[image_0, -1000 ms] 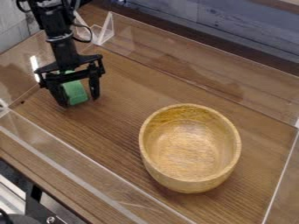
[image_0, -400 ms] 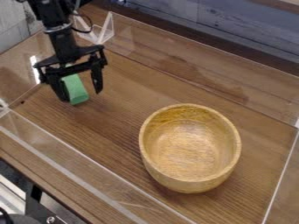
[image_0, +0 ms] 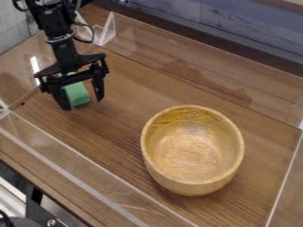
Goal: Put the green block in the brown bowl
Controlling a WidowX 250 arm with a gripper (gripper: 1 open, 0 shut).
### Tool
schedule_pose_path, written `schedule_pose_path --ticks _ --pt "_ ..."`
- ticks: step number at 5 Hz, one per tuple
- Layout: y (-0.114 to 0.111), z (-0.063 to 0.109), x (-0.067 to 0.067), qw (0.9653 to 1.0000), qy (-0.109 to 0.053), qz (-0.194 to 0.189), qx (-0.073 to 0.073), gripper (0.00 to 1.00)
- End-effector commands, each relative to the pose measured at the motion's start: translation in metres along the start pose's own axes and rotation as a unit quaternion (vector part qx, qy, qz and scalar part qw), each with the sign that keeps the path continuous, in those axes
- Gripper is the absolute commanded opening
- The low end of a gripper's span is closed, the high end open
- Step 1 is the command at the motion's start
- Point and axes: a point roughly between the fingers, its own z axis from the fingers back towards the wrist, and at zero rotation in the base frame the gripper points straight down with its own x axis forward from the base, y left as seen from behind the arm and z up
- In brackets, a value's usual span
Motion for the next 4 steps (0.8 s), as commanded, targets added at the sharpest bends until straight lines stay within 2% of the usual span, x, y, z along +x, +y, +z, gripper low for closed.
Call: schedule_pose_path --ticks 1,2,3,4 --pt "-0.002 0.011 0.005 0.9994 -0.031 0.010 -0.009 0.00" --pt "-0.019 0.017 -0.005 0.9988 -0.028 -0.040 -0.009 0.00" --pt "-0.039 0.020 -0.022 0.9958 -0.019 -0.089 -0.008 0.00" --pt "-0.060 0.017 -0.048 0.9886 -0.006 -0.150 -0.006 0.00"
